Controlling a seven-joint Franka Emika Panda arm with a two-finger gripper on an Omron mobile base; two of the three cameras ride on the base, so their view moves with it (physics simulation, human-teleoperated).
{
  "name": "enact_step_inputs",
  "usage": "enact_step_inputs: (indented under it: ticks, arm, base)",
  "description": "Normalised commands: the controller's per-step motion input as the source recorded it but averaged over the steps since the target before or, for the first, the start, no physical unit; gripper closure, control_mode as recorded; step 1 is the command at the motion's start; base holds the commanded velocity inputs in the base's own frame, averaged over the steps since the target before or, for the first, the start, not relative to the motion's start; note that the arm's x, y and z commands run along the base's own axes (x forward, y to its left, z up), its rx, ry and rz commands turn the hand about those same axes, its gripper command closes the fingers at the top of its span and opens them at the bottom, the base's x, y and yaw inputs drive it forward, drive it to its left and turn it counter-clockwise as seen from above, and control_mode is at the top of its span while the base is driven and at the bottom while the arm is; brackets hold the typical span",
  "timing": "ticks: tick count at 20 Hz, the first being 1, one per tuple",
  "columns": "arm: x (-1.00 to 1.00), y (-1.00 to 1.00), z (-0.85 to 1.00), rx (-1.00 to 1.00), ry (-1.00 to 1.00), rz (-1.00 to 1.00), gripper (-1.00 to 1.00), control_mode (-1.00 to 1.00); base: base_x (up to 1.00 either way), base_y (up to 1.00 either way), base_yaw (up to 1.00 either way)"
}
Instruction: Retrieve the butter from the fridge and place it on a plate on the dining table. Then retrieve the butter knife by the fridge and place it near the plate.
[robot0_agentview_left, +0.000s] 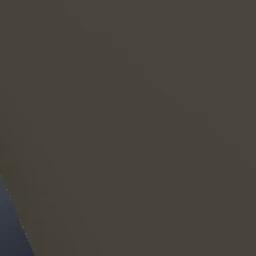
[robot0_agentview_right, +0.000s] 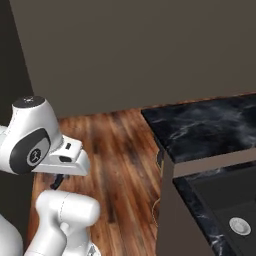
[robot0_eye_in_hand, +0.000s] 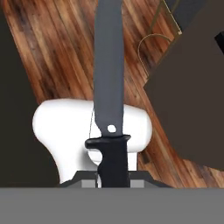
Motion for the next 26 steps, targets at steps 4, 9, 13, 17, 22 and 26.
enact_step_inputs:
  ticks: [4,9,13,17,22,26]
  arm:
    - [0.00,0.00,0.00,0.00,0.00,0.00,1.00,1.00]
    - [0.00,0.00,0.00,0.00,0.00,0.00,1.00,1.00]
    - [0.00,0.00,0.00,0.00,0.00,0.00,1.00,1.00]
    - [0.00,0.00,0.00,0.00,0.00,0.00,1.00,1.00]
    - [0.00,0.00,0.00,0.00,0.00,0.00,1.00,1.00]
    - [0.00,0.00,0.00,0.00,0.00,0.00,1.00,1.00]
  base:
    - [1.00,1.00,-0.35]
    - [1.00,1.00,-0.30]
    - [1.00,0.92,-0.22]
    - [0.99,0.11,0.06]
    - [0.65,-0.03,0.34]
    - [0.46,0.29,0.28]
